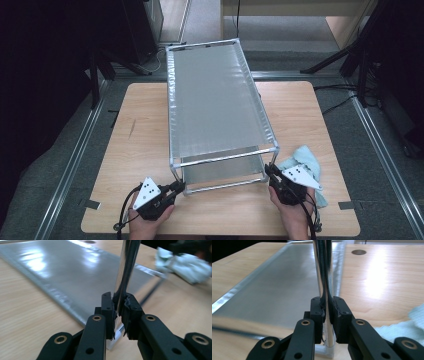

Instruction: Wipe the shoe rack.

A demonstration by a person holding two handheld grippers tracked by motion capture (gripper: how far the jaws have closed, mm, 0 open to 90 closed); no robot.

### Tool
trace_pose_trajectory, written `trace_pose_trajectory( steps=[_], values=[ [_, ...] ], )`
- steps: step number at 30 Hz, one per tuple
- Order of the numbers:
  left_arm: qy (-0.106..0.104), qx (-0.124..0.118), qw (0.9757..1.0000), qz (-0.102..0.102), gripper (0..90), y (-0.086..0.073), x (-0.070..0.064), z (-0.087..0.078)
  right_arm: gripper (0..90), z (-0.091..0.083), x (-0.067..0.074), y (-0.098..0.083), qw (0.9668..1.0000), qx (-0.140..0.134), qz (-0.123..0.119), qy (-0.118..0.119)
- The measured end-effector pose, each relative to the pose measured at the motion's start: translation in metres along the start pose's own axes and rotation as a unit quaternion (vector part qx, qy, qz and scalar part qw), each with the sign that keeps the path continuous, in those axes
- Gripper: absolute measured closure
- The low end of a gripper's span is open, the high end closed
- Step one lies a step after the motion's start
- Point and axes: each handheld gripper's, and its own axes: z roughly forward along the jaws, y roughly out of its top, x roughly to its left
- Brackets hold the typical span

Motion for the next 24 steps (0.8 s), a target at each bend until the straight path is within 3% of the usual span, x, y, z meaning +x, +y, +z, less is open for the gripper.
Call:
trace_pose_trajectory(
  steps=[3,5,7,9,10,14,15,16,19,22,24],
  values=[
    [-0.017,0.000,0.9998,0.008,80.8,-0.002,-0.011,0.002,78.1,0.006,-0.008,0.006,0.9999,0.009,-0.010,-0.005],
    [-0.018,0.000,0.9998,0.009,80.9,-0.002,-0.015,0.003,67.2,0.005,-0.014,0.010,0.9998,0.009,-0.013,-0.008],
    [-0.021,0.002,0.9997,0.008,80.9,-0.001,-0.015,0.004,59.8,-0.005,-0.022,0.013,0.9998,0.005,-0.014,0.010],
    [-0.022,0.000,0.9997,0.008,80.9,-0.001,-0.015,0.005,56.6,-0.011,-0.026,0.015,0.9998,0.004,-0.016,0.011],
    [-0.024,0.000,0.9997,0.009,80.9,-0.001,-0.015,0.007,52.7,-0.026,-0.038,0.018,0.9999,-0.003,-0.006,0.009],
    [-0.028,0.000,0.9996,0.009,80.9,0.001,-0.017,0.011,44.9,-0.041,-0.060,0.015,0.9994,0.010,0.001,-0.034],
    [-0.028,0.000,0.9996,0.009,80.9,0.001,-0.017,0.011,44.9,-0.041,-0.060,0.015,0.9994,0.010,0.001,-0.034],
    [-0.029,0.000,0.9995,0.009,80.8,0.001,-0.018,0.012,38.7,-0.040,-0.074,0.007,0.9978,0.040,0.017,-0.050],
    [-0.032,0.001,0.9994,0.009,80.9,0.002,-0.019,0.014,34.7,-0.030,-0.081,-0.005,0.9934,0.081,0.019,-0.079],
    [-0.037,0.002,0.9993,0.011,80.8,0.003,-0.020,0.016,31.9,-0.014,-0.085,-0.019,0.9874,0.126,0.026,-0.092],
    [-0.040,0.003,0.9991,0.011,80.7,0.003,-0.021,0.017,32.4,-0.005,-0.088,-0.027,0.9835,0.141,0.031,-0.109]
  ],
)
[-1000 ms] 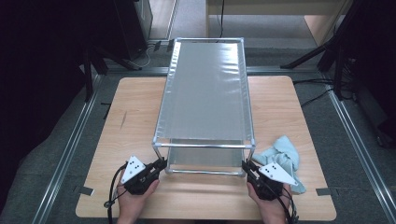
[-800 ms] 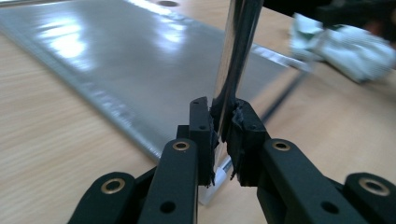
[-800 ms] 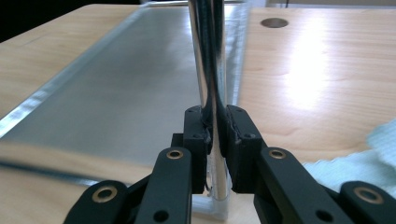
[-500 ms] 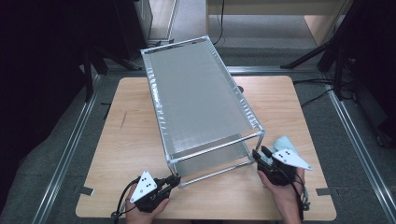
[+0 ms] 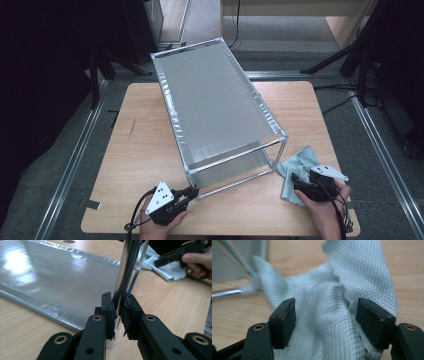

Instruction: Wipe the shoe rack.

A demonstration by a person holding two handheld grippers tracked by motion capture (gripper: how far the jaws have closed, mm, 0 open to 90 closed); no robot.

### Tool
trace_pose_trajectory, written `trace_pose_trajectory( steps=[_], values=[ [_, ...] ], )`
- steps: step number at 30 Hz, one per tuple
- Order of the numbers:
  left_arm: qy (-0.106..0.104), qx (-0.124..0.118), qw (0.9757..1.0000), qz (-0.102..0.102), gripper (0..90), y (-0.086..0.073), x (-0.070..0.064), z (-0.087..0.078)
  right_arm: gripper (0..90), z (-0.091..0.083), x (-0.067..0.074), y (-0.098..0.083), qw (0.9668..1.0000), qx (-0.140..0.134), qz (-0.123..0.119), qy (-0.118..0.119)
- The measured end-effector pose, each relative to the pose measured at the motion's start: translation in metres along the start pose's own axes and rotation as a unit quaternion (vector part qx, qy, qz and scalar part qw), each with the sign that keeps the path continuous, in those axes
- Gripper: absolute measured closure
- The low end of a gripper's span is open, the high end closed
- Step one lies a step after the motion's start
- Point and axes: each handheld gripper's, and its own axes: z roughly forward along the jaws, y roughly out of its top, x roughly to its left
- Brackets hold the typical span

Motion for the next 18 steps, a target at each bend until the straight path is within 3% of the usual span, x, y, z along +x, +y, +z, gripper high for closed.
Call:
trace_pose_trajectory(
  steps=[5,6,9,13,15,18],
  values=[
    [-0.006,-0.001,1.0000,-0.004,80.3,0.000,0.001,0.001,39.1,0.001,0.002,0.000,0.9999,-0.005,-0.001,-0.010],
    [-0.006,-0.001,1.0000,-0.004,80.3,0.000,0.000,0.002,55.6,0.000,0.003,-0.001,0.9999,-0.010,-0.002,-0.007],
    [-0.004,-0.001,1.0000,0.000,80.5,0.001,0.000,0.003,78.4,-0.002,0.008,-0.001,0.9998,-0.010,0.002,0.016],
    [0.000,0.001,1.0000,0.000,80.7,0.001,-0.001,0.003,82.3,-0.006,0.009,0.002,0.9988,-0.017,0.031,0.035],
    [-0.001,0.001,1.0000,0.000,80.7,0.001,-0.001,0.003,82.6,-0.017,0.011,0.010,0.9979,-0.041,0.038,0.034],
    [-0.001,0.001,1.0000,0.000,80.8,0.001,-0.001,0.003,82.9,-0.043,0.020,0.031,0.9948,-0.088,0.029,0.041]
  ],
)
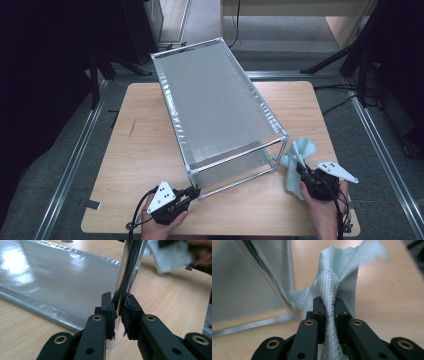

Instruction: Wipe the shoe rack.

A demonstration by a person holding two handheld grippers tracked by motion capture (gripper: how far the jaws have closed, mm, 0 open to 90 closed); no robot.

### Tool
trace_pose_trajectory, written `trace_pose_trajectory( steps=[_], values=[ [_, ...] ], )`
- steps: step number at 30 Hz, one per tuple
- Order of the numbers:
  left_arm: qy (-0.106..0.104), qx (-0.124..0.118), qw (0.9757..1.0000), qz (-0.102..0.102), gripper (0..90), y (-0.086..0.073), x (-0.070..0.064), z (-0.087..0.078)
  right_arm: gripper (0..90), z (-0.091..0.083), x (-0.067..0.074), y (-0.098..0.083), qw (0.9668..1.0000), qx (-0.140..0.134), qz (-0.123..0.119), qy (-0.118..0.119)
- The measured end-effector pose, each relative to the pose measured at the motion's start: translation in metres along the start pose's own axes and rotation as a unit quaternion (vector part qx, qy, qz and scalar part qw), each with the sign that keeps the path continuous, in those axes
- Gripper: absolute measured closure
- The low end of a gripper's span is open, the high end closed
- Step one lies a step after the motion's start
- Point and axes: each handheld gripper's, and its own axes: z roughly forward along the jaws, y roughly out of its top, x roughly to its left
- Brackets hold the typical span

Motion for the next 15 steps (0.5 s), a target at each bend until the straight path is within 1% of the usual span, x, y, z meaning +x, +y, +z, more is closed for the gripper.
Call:
trace_pose_trajectory(
  steps=[3,4,5,6,8,9,10,11,12,13,14,15],
  values=[
    [0.001,-0.001,1.0000,0.000,80.8,0.000,0.000,0.000,82.9,-0.020,0.014,0.024,0.9990,-0.042,-0.008,0.011],
    [0.001,-0.001,1.0000,0.000,80.8,0.000,0.000,0.000,83.0,-0.028,0.021,0.035,0.9977,-0.065,-0.012,0.015],
    [0.001,-0.001,1.0000,0.000,80.8,0.000,0.000,0.000,83.0,-0.034,0.026,0.041,0.9967,-0.078,-0.013,0.018],
    [0.000,-0.002,1.0000,-0.001,80.8,-0.001,0.000,0.000,83.0,-0.043,0.036,0.055,0.9940,-0.104,-0.019,0.027],
    [-0.001,-0.002,1.0000,0.001,80.8,-0.001,0.000,0.000,82.9,-0.052,0.046,0.067,0.9903,-0.131,-0.024,0.041],
    [-0.001,-0.004,1.0000,-0.002,80.8,-0.001,0.000,0.000,82.9,-0.057,0.056,0.077,0.9873,-0.146,-0.028,0.055],
    [0.000,-0.004,1.0000,-0.001,80.8,-0.001,0.000,0.000,82.9,-0.058,0.063,0.085,0.9858,-0.152,-0.036,0.063],
    [0.000,-0.004,1.0000,-0.001,80.8,-0.001,0.000,0.000,82.9,-0.058,0.063,0.085,0.9858,-0.152,-0.036,0.063],
    [0.000,-0.004,1.0000,-0.001,80.8,-0.001,0.000,0.000,82.8,-0.054,0.079,0.097,0.9831,-0.158,-0.053,0.076],
    [0.000,-0.004,1.0000,-0.001,80.8,-0.001,0.000,0.000,82.8,-0.050,0.083,0.101,0.9833,-0.155,-0.059,0.075],
    [0.000,-0.004,1.0000,-0.001,80.8,-0.001,0.000,0.000,82.7,-0.041,0.090,0.104,0.9843,-0.144,-0.069,0.074],
    [0.000,-0.004,1.0000,0.000,80.9,-0.001,0.000,0.000,82.7,-0.035,0.092,0.106,0.9852,-0.138,-0.073,0.072]
  ],
)
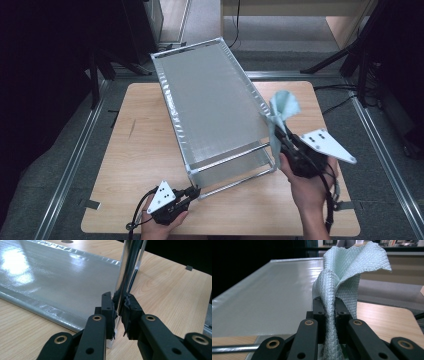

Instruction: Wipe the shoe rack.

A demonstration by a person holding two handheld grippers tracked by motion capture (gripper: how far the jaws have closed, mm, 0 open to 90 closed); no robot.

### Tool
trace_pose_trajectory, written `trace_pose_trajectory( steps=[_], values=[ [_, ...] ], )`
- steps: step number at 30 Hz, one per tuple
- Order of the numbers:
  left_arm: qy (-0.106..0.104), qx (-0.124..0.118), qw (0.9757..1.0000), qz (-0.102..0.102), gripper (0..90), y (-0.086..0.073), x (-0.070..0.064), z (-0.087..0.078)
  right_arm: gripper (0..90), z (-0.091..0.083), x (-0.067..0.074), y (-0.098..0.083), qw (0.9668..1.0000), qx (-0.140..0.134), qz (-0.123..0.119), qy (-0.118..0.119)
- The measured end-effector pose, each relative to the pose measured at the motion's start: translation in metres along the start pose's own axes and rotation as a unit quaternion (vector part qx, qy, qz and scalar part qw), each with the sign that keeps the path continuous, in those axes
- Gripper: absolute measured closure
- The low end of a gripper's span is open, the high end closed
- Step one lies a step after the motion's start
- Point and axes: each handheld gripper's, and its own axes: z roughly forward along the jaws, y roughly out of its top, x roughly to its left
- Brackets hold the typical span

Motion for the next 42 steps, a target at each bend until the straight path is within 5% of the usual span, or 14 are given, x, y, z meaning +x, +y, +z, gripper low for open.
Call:
trace_pose_trajectory(
  steps=[4,7,15,16,17,23,26,30,31,34,35,42],
  values=[
    [-0.002,0.000,1.0000,0.002,81.0,0.000,0.000,0.000,82.6,0.022,0.005,-0.006,0.9994,0.034,0.006,0.009],
    [-0.002,0.000,1.0000,-0.003,80.9,0.000,0.002,0.000,82.6,0.030,0.022,-0.011,0.9985,0.048,0.004,0.029],
    [0.000,-0.001,1.0000,-0.002,81.0,0.000,0.001,0.000,82.6,0.035,0.086,-0.019,0.9931,0.059,-0.026,0.098],
    [0.000,-0.001,1.0000,-0.002,80.9,0.000,0.001,0.000,82.6,0.035,0.086,-0.019,0.9931,0.059,-0.026,0.098],
    [0.000,-0.001,1.0000,-0.002,80.9,0.000,0.002,0.000,82.5,0.036,0.103,-0.021,0.9914,0.058,-0.033,0.112],
    [0.001,-0.002,1.0000,0.000,81.1,-0.001,0.001,0.001,82.3,0.037,0.134,-0.024,0.9879,0.058,-0.057,0.133],
    [0.005,-0.002,1.0000,0.004,81.3,-0.001,0.000,0.001,82.4,0.037,0.125,-0.023,0.9877,0.059,-0.047,0.137],
    [0.005,-0.002,1.0000,0.003,81.3,-0.001,0.000,0.000,82.4,0.035,0.107,-0.022,0.9913,0.057,-0.042,0.111],
    [0.005,-0.002,1.0000,0.004,81.3,-0.001,0.000,0.000,82.4,0.033,0.089,-0.022,0.9941,0.052,-0.039,0.087],
    [0.006,-0.002,1.0000,0.004,81.3,-0.001,0.000,0.000,82.4,0.031,0.073,-0.022,0.9958,0.049,-0.029,0.072],
    [0.007,-0.002,1.0000,0.003,81.3,-0.001,0.001,-0.001,82.4,0.027,0.054,-0.020,0.9977,0.047,-0.019,0.047],
    [0.020,-0.005,0.9998,-0.007,81.2,-0.002,0.006,-0.005,82.6,0.019,0.018,-0.018,0.9991,0.041,0.007,-0.004]
  ],
)
